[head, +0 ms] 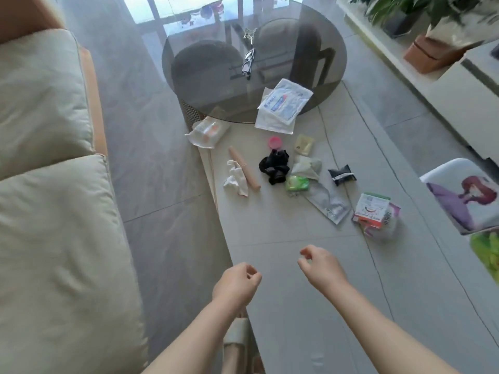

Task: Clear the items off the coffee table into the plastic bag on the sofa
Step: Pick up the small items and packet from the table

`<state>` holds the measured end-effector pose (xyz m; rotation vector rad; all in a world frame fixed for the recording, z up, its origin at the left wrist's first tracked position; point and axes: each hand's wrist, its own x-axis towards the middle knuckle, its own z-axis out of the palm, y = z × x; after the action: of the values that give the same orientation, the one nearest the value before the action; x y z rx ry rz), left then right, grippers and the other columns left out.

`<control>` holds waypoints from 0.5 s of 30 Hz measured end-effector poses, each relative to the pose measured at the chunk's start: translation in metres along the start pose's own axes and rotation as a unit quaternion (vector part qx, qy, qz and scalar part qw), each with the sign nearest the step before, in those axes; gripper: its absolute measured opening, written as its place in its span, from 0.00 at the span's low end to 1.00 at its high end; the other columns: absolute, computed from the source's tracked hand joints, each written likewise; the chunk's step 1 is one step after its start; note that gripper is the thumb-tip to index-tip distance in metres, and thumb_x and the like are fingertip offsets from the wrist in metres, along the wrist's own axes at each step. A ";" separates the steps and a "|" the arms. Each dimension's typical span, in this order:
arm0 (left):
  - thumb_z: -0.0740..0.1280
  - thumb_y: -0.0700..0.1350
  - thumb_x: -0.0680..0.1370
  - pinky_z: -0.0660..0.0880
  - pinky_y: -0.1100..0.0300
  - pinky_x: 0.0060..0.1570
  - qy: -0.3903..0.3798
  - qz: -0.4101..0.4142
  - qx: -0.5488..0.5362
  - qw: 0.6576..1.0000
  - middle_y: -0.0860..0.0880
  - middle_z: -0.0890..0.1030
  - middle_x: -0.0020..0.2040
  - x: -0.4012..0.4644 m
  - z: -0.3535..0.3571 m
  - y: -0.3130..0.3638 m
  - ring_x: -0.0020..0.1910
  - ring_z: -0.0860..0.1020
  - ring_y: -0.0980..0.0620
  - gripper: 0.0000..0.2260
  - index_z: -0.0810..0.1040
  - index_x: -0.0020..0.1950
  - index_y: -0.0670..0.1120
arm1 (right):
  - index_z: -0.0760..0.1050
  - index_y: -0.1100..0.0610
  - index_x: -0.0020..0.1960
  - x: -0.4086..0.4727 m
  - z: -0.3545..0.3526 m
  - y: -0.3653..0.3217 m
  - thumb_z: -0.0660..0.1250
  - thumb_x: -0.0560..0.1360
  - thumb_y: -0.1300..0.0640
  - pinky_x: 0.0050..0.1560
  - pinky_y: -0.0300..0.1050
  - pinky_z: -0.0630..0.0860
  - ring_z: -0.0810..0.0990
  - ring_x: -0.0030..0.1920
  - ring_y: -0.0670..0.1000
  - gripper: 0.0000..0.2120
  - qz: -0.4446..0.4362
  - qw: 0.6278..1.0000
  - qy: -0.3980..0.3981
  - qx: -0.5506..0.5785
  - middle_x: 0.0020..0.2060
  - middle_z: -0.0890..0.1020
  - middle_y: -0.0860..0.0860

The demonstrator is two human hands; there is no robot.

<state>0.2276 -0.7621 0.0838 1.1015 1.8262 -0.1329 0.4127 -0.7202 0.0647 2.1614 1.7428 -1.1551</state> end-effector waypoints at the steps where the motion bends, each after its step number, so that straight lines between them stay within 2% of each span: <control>1: 0.59 0.53 0.77 0.75 0.59 0.52 -0.005 0.008 0.012 1.000 0.54 0.80 0.55 0.011 0.001 0.009 0.54 0.78 0.53 0.12 0.77 0.56 0.54 | 0.74 0.54 0.62 0.007 -0.003 0.005 0.60 0.76 0.53 0.60 0.46 0.72 0.75 0.62 0.53 0.15 0.010 1.000 0.005 0.005 0.60 0.78 0.52; 8: 0.58 0.51 0.78 0.72 0.58 0.58 -0.009 0.077 0.071 0.994 0.50 0.77 0.62 0.109 0.007 0.073 0.61 0.75 0.50 0.16 0.74 0.64 0.50 | 0.73 0.54 0.63 0.079 -0.021 0.034 0.59 0.77 0.52 0.62 0.47 0.71 0.73 0.63 0.54 0.16 0.057 0.998 0.031 0.012 0.62 0.76 0.53; 15: 0.58 0.46 0.79 0.67 0.56 0.63 0.061 0.191 0.129 0.971 0.49 0.67 0.71 0.211 0.007 0.136 0.69 0.66 0.48 0.20 0.66 0.71 0.49 | 0.70 0.56 0.64 0.173 -0.027 0.054 0.60 0.77 0.54 0.64 0.49 0.69 0.69 0.65 0.56 0.16 0.070 0.994 0.079 0.005 0.65 0.72 0.53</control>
<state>0.3043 -0.5543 -0.0343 1.6577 1.6998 -0.0781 0.4792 -0.5883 -0.0441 2.3975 1.6136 -0.9850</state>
